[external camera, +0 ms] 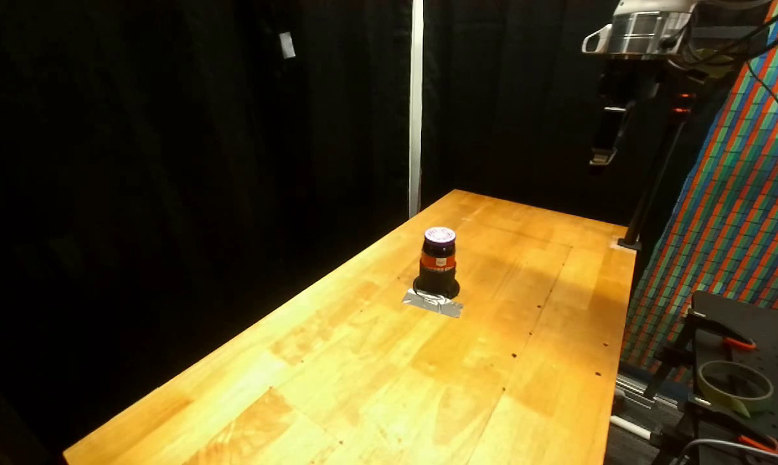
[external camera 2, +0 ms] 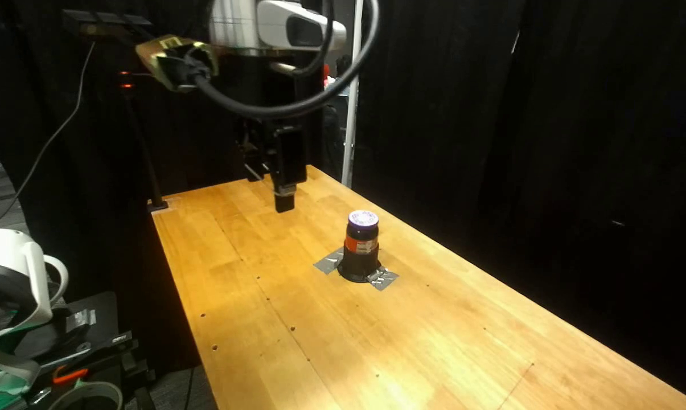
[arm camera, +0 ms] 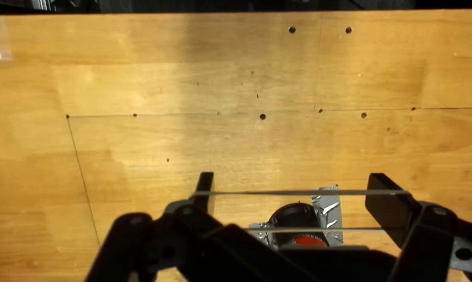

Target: Put the elastic band on the cup

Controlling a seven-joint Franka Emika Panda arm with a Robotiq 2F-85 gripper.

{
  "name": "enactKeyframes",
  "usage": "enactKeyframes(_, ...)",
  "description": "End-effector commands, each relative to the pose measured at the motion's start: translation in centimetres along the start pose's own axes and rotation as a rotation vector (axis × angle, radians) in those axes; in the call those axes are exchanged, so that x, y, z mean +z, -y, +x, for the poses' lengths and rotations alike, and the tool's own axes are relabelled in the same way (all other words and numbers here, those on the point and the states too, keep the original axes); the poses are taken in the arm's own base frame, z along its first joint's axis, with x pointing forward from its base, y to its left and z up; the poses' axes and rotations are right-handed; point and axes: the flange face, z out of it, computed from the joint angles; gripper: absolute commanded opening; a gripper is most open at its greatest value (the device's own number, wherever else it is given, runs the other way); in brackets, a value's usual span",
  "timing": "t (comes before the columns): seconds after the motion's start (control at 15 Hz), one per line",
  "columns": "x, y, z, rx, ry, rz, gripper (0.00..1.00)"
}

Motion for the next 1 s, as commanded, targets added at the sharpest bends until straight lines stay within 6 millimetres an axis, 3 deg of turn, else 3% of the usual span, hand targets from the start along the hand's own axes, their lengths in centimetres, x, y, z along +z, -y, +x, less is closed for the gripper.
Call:
enactKeyframes(0.0,0.6,0.8,7.6,-0.058,0.003,0.011,1.0)
enactKeyframes(0.4,4.2,4.6,17.4,-0.074,0.025,0.02,1.0)
enactKeyframes(0.67,7.7,6.8,22.0,-0.078,0.039,0.027,1.0)
enactKeyframes(0.93,11.3,8.1,25.2,-0.086,0.067,0.032,1.0)
